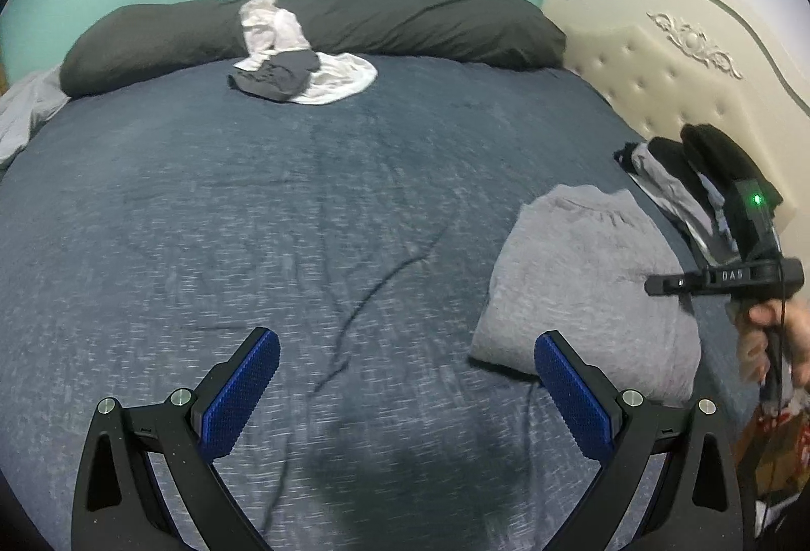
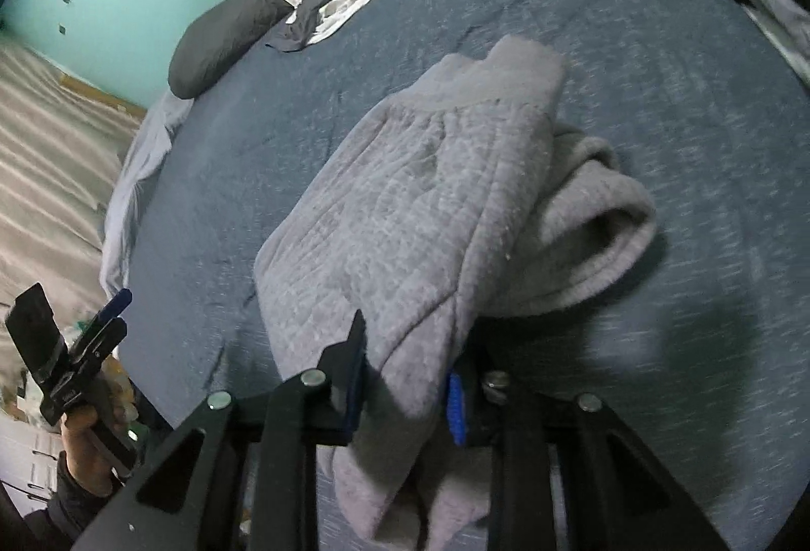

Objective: Fold clothes
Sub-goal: 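Carry the held grey sweatshirt toward the headboard with the right gripper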

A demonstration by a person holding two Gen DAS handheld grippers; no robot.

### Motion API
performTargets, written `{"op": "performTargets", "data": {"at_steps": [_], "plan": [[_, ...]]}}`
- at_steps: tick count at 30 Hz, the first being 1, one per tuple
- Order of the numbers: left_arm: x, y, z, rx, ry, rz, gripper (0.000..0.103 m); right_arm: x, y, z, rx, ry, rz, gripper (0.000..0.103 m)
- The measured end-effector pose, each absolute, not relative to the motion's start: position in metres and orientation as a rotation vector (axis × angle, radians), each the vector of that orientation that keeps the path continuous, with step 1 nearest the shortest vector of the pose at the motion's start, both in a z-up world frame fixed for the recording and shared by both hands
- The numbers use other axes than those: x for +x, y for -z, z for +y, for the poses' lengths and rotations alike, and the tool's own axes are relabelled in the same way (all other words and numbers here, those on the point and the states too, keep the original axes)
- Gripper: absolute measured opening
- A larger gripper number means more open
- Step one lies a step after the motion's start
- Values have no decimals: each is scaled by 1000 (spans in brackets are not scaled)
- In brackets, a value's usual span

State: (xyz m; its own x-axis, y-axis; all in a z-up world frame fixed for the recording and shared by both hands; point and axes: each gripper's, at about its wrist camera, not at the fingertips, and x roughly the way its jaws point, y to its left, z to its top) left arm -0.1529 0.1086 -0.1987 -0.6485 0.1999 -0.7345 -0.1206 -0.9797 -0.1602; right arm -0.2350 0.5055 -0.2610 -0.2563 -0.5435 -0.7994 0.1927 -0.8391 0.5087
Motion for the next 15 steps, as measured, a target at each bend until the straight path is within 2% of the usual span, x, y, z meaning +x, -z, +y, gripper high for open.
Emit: {"op": "performTargets", "data": {"at_steps": [15], "plan": [[-205, 239, 183, -1303, -2460, -111, 103, -262, 274, 555, 1601, 2183, -307, 24]]}}
